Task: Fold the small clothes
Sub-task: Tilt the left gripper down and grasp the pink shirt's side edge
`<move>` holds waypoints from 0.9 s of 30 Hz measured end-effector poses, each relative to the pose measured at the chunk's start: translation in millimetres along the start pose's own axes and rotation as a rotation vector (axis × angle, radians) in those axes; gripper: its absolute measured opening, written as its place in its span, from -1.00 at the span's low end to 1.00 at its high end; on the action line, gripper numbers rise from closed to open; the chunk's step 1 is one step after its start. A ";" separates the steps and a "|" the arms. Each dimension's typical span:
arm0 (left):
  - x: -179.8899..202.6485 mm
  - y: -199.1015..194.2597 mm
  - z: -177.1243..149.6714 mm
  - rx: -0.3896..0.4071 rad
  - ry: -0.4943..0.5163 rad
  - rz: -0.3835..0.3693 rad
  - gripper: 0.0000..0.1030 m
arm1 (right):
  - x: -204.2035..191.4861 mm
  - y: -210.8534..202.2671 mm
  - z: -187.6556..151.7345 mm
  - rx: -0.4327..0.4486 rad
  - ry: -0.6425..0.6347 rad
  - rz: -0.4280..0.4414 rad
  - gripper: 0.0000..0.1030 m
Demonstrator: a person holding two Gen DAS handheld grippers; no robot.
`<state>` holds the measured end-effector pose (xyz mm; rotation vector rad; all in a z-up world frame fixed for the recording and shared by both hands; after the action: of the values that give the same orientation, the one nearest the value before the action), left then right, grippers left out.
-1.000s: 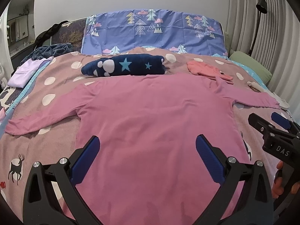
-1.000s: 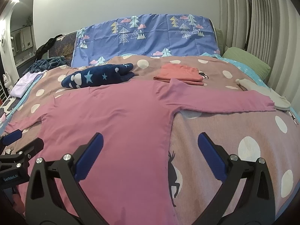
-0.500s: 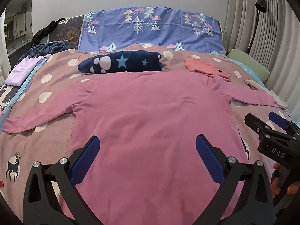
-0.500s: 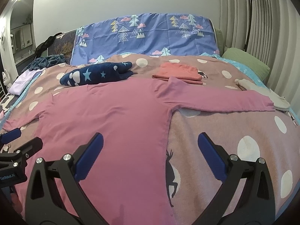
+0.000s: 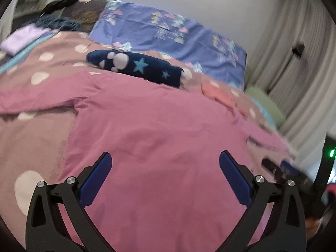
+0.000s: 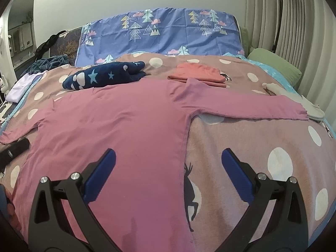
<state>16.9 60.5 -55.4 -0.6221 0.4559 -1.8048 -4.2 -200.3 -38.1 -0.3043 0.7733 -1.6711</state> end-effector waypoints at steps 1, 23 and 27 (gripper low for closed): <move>-6.9 1.1 0.9 -0.009 -0.017 0.016 0.97 | -0.7 0.3 -0.3 -0.002 -0.002 0.000 0.96; -361.3 -76.5 -41.1 0.076 -0.785 0.513 -0.14 | 8.5 32.1 -1.5 -0.084 0.015 -0.047 0.96; -399.6 -73.0 -43.3 0.083 -0.828 0.568 -0.14 | 5.2 36.9 -0.1 -0.089 0.005 -0.049 0.96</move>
<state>32.7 463.3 -121.7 -0.9923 -0.0218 -0.9093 22.8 -207.7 -62.7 -0.3846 0.8513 -1.6866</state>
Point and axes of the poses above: each gripper's, at about its wrist camera, not at the fingertips, and y roughly the way its jaws point, x to its right, z to its top, the point moved 1 cm from there along y, roughly the way its jaws point, and after that the axes turned 15 degrees about y, right-handed, at the moved point
